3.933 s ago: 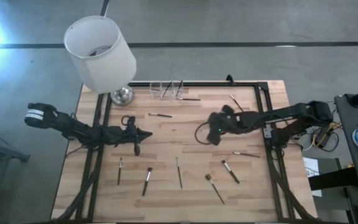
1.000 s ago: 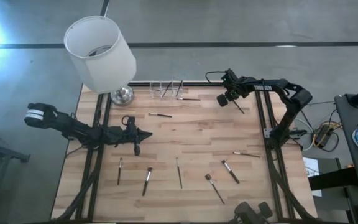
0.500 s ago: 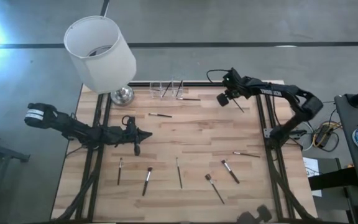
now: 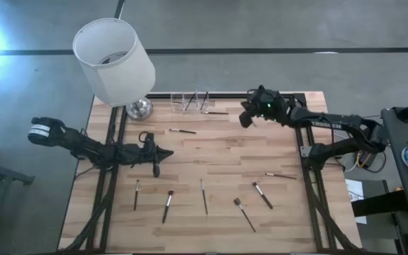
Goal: Put items in baskets/containers
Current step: Put the eyeshadow brush into the transparent organizer
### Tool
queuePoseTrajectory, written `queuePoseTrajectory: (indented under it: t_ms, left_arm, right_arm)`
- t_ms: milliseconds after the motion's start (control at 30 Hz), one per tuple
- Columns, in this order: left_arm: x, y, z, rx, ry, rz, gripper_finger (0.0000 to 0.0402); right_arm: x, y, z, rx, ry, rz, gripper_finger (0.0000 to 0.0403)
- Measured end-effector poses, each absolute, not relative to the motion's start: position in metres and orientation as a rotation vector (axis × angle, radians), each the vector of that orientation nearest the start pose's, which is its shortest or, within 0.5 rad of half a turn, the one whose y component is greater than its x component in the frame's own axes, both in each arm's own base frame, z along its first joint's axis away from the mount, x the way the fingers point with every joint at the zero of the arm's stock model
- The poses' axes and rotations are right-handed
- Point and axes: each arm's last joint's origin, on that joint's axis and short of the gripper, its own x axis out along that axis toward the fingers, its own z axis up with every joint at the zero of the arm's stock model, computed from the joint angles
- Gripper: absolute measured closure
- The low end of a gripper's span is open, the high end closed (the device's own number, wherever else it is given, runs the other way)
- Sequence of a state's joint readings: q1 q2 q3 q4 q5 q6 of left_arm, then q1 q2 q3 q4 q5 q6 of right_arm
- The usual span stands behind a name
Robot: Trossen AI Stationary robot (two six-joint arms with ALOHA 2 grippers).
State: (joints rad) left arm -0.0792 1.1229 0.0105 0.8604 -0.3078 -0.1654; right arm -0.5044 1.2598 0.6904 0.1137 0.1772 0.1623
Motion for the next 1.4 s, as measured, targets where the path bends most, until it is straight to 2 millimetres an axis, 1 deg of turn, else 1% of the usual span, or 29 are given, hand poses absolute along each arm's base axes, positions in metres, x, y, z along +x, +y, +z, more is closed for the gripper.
queuePoseTrajectory:
  t_ms: [100, 200, 300, 367, 467, 633, 733, 933, 1100, 1200, 1267, 1400]
  left_arm:
    - [0.160, -0.004, 0.125, -0.115, 0.228, 0.247, 0.0402]
    - [0.160, -0.004, 0.124, -0.115, 0.229, 0.247, 0.0402]
    - [0.160, -0.004, 0.124, -0.115, 0.229, 0.248, 0.0402]
    - [0.160, -0.004, 0.124, -0.115, 0.229, 0.248, 0.0402]
    - [0.160, -0.004, 0.124, -0.115, 0.230, 0.248, 0.0402]
    - [0.160, -0.004, 0.124, -0.114, 0.231, 0.248, 0.0402]
    - [0.160, -0.004, 0.124, -0.114, 0.231, 0.247, 0.0402]
    - [0.160, -0.004, 0.124, -0.114, 0.232, 0.247, 0.0402]
    - [0.160, -0.004, 0.124, -0.113, 0.234, 0.247, 0.0402]
    - [0.160, -0.004, 0.124, -0.113, 0.236, 0.247, 0.0402]
    - [0.160, -0.004, 0.124, -0.113, 0.236, 0.247, 0.0402]
    - [0.160, -0.004, 0.124, -0.113, 0.236, 0.247, 0.0402]
  right_arm:
    - [0.242, -0.121, 0.232, 0.195, 0.211, -0.635, 0.0394]
    - [0.258, -0.116, 0.231, 0.174, 0.041, -0.589, 0.0394]
    - [0.275, -0.118, 0.230, 0.163, -0.094, -0.565, 0.0394]
    - [0.288, -0.124, 0.229, 0.158, -0.136, -0.571, 0.0394]
    - [0.310, -0.139, 0.224, 0.144, -0.134, -0.638, 0.0394]
    - [0.343, -0.169, 0.223, 0.141, -0.148, -0.676, 0.0394]
    - [0.358, -0.188, 0.223, 0.175, -0.155, -0.704, 0.0394]
    - [0.380, -0.219, 0.220, 0.237, -0.132, -0.765, 0.0394]
    - [0.394, -0.232, 0.208, 0.305, -0.126, -0.822, 0.0394]
    - [0.394, -0.235, 0.211, 0.331, -0.098, -0.850, 0.0394]
    - [0.394, -0.236, 0.215, 0.338, -0.113, -0.861, 0.0394]
    - [0.393, -0.237, 0.212, 0.362, -0.101, -0.881, 0.0394]
